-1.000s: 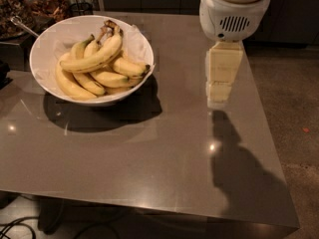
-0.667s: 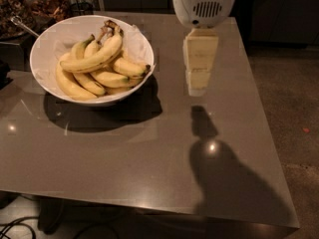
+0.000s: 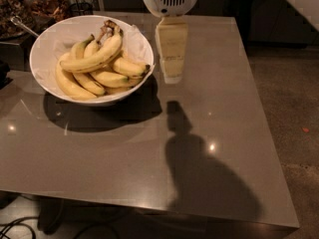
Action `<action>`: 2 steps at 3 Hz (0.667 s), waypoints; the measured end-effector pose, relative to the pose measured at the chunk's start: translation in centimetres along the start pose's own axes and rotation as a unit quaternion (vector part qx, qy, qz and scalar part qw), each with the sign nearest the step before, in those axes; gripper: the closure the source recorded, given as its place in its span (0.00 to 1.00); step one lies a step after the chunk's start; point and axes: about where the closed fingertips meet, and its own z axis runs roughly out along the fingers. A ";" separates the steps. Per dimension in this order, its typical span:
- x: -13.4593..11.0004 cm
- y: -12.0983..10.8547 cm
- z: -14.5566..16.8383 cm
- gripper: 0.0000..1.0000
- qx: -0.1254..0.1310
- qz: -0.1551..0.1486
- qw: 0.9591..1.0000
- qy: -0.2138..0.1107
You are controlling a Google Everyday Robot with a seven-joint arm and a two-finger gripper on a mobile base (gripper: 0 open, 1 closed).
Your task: Pick banana from white bowl
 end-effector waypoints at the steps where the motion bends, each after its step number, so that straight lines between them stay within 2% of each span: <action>1: -1.9 -1.1 0.1 0.00 0.003 -0.017 1.000 -0.012; 2: -4.9 -2.7 0.7 0.00 -0.001 -0.050 0.998 -0.027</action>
Offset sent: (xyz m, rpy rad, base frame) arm 0.0253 0.0761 -0.0085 -0.0578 0.1045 0.1851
